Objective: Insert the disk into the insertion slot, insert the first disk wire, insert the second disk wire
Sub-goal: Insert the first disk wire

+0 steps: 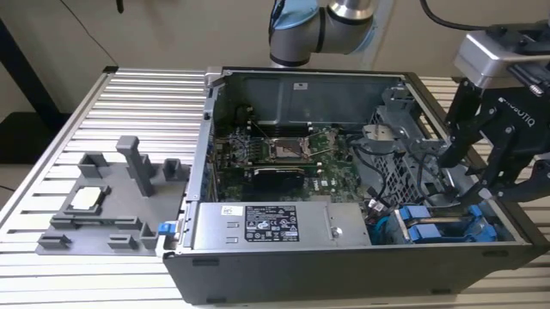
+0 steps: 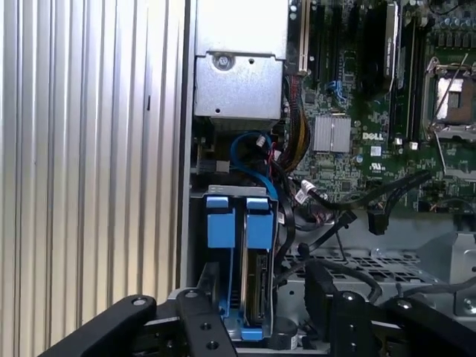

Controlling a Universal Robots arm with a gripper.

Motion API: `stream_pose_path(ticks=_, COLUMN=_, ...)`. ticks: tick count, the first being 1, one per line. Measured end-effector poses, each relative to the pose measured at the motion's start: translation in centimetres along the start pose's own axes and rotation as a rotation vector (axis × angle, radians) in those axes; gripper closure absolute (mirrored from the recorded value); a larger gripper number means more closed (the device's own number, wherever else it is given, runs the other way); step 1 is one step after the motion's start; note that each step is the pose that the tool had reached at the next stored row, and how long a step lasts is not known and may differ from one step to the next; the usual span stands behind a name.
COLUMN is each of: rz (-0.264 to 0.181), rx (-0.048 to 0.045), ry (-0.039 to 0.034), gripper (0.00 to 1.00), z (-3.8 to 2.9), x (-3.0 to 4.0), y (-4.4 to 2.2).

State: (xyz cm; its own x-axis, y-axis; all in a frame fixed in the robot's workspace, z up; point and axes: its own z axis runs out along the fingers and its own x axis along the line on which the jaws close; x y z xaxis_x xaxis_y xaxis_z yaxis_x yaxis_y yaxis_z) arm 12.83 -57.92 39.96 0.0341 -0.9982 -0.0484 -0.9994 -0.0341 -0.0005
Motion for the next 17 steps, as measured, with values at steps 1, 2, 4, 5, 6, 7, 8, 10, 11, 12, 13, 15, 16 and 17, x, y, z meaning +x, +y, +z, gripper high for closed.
stream_pose_path(ticks=1, rz=-0.001, rx=0.0158, ry=-0.0083, gripper=0.42, z=-0.01, x=0.0, y=0.03)
stream_pose_path(ticks=2, rz=-0.001, rx=0.0308, ry=-0.0167, gripper=0.42, z=-0.01, x=-0.01, y=0.05)
stream_pose_path(ticks=4, rz=-0.003, rx=0.0593, ry=-0.0407, gripper=0.42, z=-0.01, x=0.0, y=0.09)
stream_pose_path(ticks=5, rz=-0.003, rx=0.071, ry=-0.0534, gripper=0.42, z=-0.01, x=-0.01, y=0.09)
stream_pose_path(ticks=6, rz=-0.003, rx=0.0804, ry=-0.068, gripper=0.42, z=-0.01, x=-0.01, y=0.09)
stream_pose_path(ticks=7, rz=-0.003, rx=0.0838, ry=-0.0795, gripper=0.42, z=0.01, x=-0.01, y=0.08)
stream_pose_path(ticks=8, rz=-0.004, rx=0.0838, ry=-0.0801, gripper=0.42, z=0.02, x=0.0, y=-0.1)
stream_pose_path(ticks=10, rz=-0.006, rx=0.0817, ry=-0.0804, gripper=0.42, z=0.05, x=0.02, y=-0.67)
stream_pose_path(ticks=11, rz=-0.008, rx=0.0789, ry=-0.0805, gripper=0.42, z=0.05, x=0.03, y=-0.96)
stream_pose_path(ticks=12, rz=-0.009, rx=0.0761, ry=-0.0806, gripper=0.42, z=0.06, x=0.04, y=-1.24)
stream_pose_path(ticks=13, rz=-0.01, rx=0.0731, ry=-0.0808, gripper=0.42, z=0.09, x=0.05, y=-1.52)
stream_pose_path(ticks=15, rz=-0.012, rx=0.0679, ry=-0.0811, gripper=0.42, z=0.19, x=0.07, y=-2.06)
stream_pose_path(ticks=16, rz=-0.014, rx=0.0664, ry=-0.0814, gripper=0.42, z=0.31, x=0.08, y=-2.32)
stream_pose_path(ticks=17, rz=-0.016, rx=0.0655, ry=-0.0814, gripper=0.42, z=0.42, x=0.09, y=-2.53)
